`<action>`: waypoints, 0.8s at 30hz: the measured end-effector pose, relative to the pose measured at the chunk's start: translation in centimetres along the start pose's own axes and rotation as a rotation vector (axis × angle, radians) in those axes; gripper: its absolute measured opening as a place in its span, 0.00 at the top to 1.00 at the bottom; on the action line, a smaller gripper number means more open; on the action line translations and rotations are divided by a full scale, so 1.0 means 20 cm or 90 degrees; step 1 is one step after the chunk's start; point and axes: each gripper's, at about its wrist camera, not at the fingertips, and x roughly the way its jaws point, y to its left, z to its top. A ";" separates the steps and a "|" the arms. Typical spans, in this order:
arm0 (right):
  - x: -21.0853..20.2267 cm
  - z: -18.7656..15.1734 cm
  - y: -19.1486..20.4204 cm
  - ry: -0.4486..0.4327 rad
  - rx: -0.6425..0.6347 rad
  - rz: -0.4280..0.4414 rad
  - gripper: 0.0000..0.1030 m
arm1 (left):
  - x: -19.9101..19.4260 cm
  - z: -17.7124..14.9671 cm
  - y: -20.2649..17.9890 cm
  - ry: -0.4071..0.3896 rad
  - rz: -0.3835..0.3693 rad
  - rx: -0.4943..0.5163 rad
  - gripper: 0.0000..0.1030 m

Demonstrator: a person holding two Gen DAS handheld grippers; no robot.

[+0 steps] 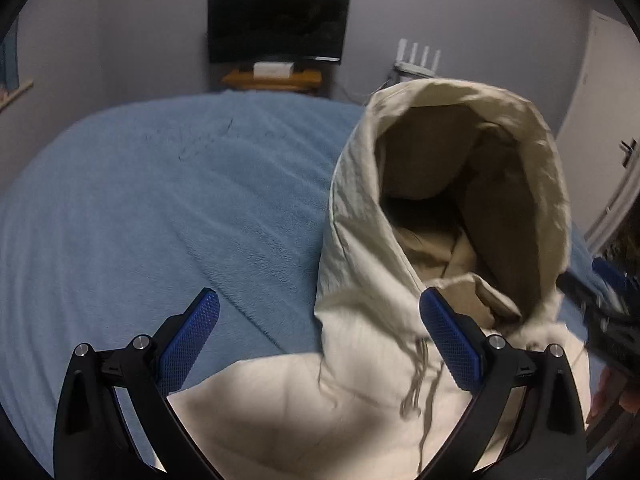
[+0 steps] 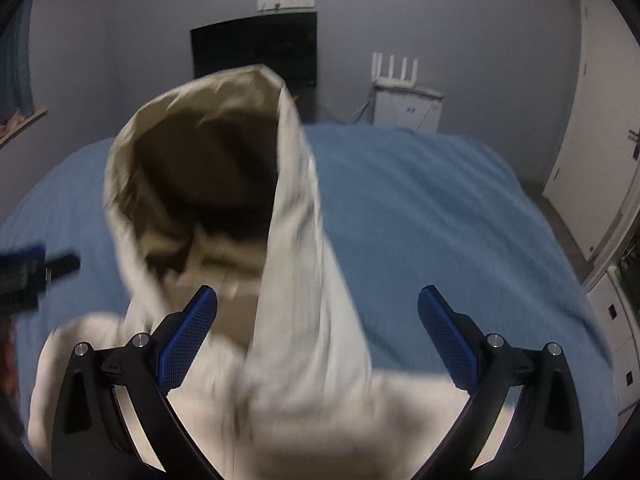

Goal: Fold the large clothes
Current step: 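Move both tools to the hood and close them on its rim, then lift the hood with both tools and fold it down over the jacket body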

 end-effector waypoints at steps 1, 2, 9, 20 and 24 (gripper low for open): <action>0.05 0.04 0.00 0.004 0.011 0.005 0.15 | 0.03 0.01 0.00 0.002 -0.001 -0.005 0.06; 0.09 0.06 0.00 0.012 0.020 0.013 0.20 | 0.04 0.02 -0.01 0.003 -0.009 -0.006 0.06; 0.08 -0.04 -0.03 -0.016 0.002 0.060 0.91 | 0.07 0.05 -0.05 -0.036 0.020 0.020 0.06; -0.34 -0.50 -0.13 -0.114 -0.120 0.099 0.94 | -0.09 -0.10 -0.04 -0.121 0.056 0.176 0.91; -0.42 -0.58 -0.14 -0.120 -0.116 0.120 0.94 | -0.26 -0.30 -0.05 -0.155 0.040 0.237 0.93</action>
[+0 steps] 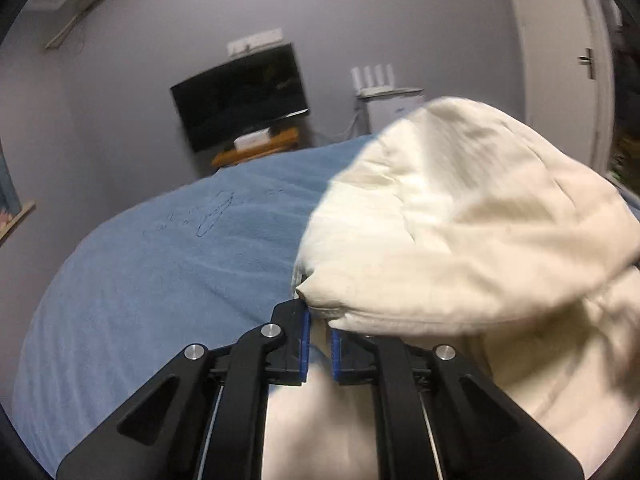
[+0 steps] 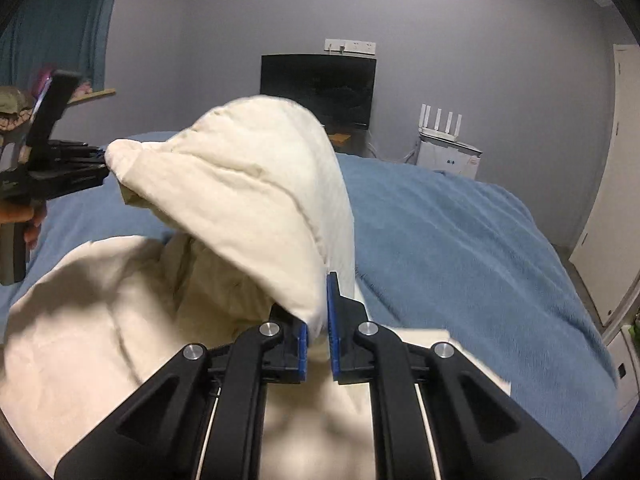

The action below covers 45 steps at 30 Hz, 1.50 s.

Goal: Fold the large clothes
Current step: 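Lift the hood with both tools and fold it down over the jacket body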

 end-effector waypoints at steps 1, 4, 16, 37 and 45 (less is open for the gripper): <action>-0.04 -0.02 0.00 -0.007 0.002 0.007 0.94 | -0.06 -0.03 0.00 -0.009 -0.009 -0.004 0.93; -0.12 -0.07 0.03 -0.013 -0.022 0.025 0.94 | -0.26 -0.15 0.01 -0.025 -0.034 -0.019 0.93; 0.01 -0.36 0.31 0.104 -0.235 0.074 0.94 | -0.14 -0.73 0.01 0.124 -0.051 -0.035 0.94; 0.04 -0.40 0.26 0.110 -0.202 0.074 0.94 | -0.28 -0.21 -0.21 0.054 -0.260 -0.110 0.41; 0.02 -0.34 0.22 0.108 -0.196 0.103 0.90 | -0.16 -0.36 -0.13 0.129 -0.356 -0.222 0.91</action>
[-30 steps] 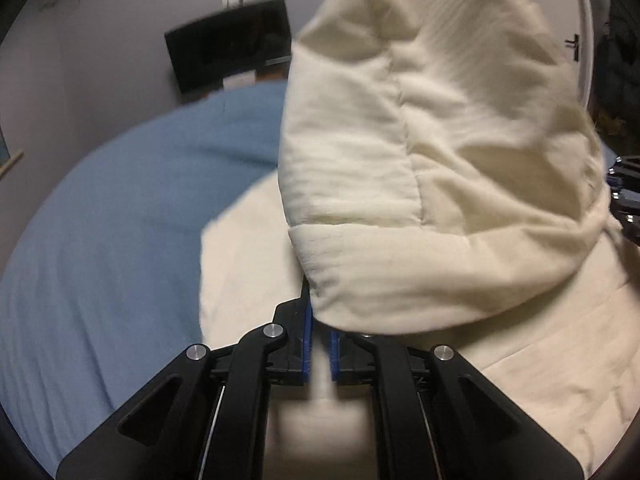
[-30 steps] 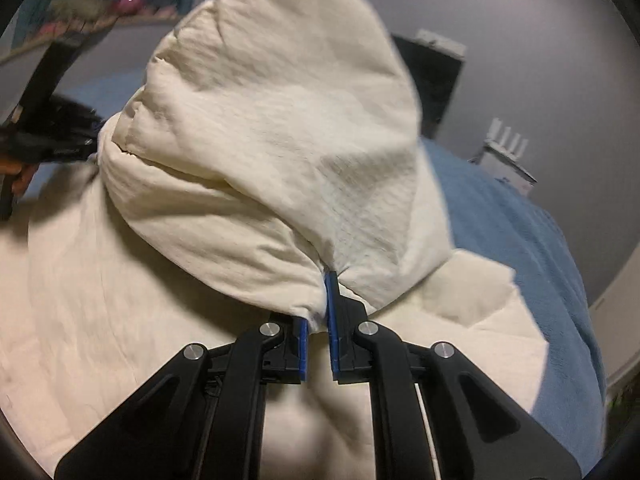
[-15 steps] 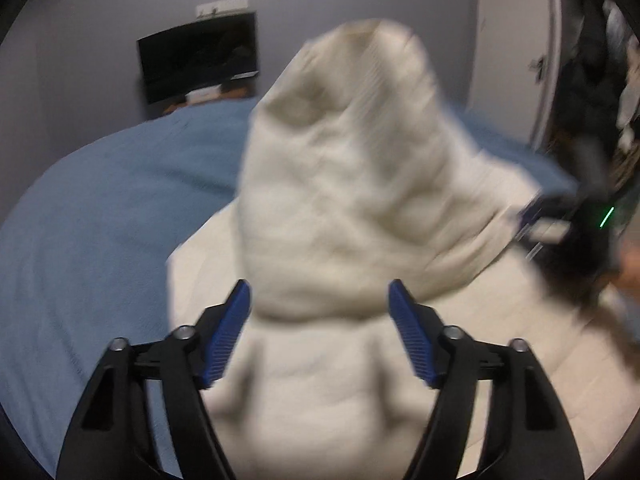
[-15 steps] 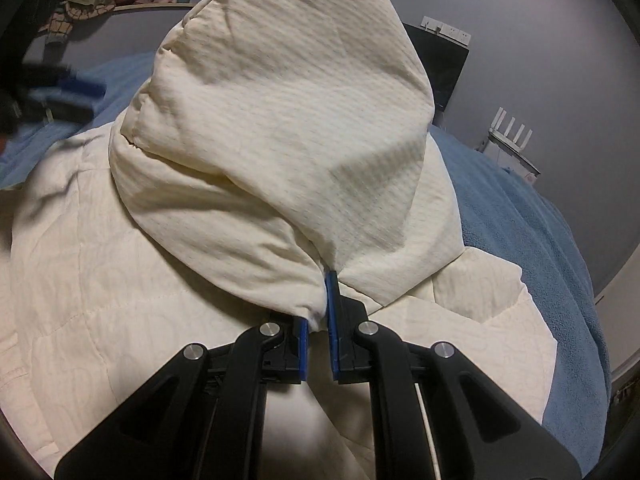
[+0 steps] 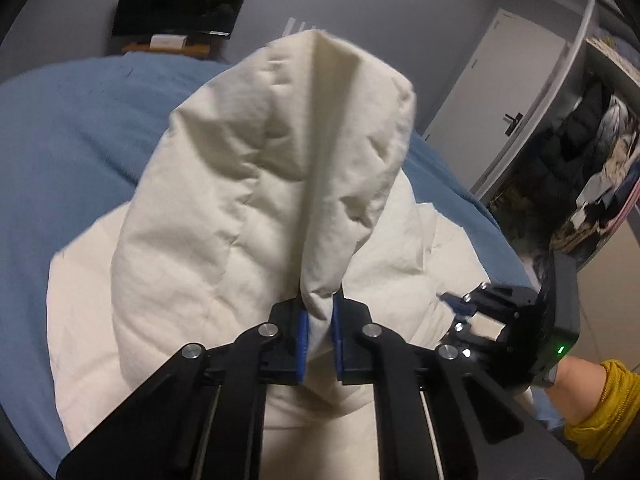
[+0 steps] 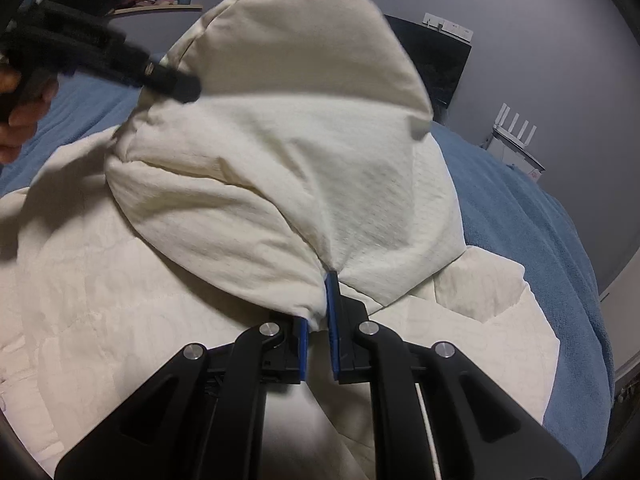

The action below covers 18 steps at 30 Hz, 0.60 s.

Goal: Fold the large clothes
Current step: 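Lift the hood with both tools and fold it down over the jacket body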

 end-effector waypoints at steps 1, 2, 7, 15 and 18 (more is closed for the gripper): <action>-0.01 0.00 -0.01 -0.002 0.001 0.009 0.86 | 0.00 -0.03 0.02 0.007 -0.001 -0.008 0.91; -0.03 0.01 -0.01 -0.003 0.002 0.018 0.84 | 0.01 -0.05 0.04 0.014 -0.003 -0.016 0.91; -0.10 0.06 -0.05 -0.007 0.001 0.071 0.63 | 0.10 -0.17 0.13 0.056 -0.021 -0.065 0.91; -0.22 0.22 -0.03 -0.067 0.025 0.153 0.54 | 0.14 -0.22 0.24 0.060 -0.046 -0.103 0.90; -0.11 0.29 0.00 -0.037 0.029 0.115 0.54 | 0.14 -0.22 0.20 0.058 -0.037 -0.086 0.90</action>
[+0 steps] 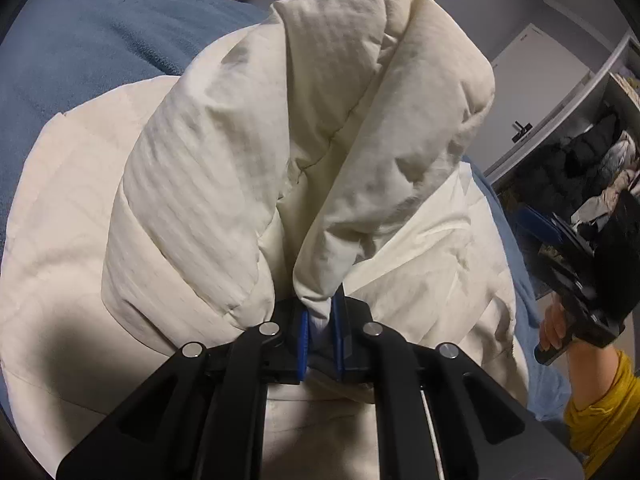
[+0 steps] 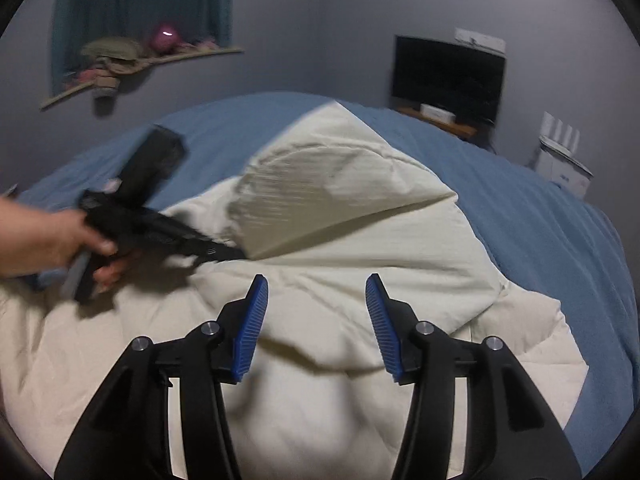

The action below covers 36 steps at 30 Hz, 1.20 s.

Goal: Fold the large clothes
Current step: 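Lift the hood with both tools and fold it down over the jacket body, then open both tools, release the hood onto the body and withdraw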

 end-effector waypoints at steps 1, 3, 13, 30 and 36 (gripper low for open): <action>0.07 0.01 0.01 0.015 -0.002 -0.009 0.54 | 0.01 0.00 0.00 0.000 0.000 0.000 0.90; 0.18 0.02 0.02 0.056 0.006 -0.008 0.54 | 0.02 -0.02 -0.01 0.000 -0.001 -0.002 0.90; 0.43 -0.12 0.05 0.141 -0.011 -0.018 0.54 | 0.07 -0.04 -0.09 -0.019 0.046 0.066 0.87; 0.44 -0.09 0.04 0.111 0.014 -0.027 0.54 | -0.03 0.38 -0.40 -0.099 0.074 0.148 0.89; 0.42 -0.15 0.09 0.111 0.010 -0.023 0.54 | 0.08 0.34 -0.09 -0.057 0.097 0.032 0.89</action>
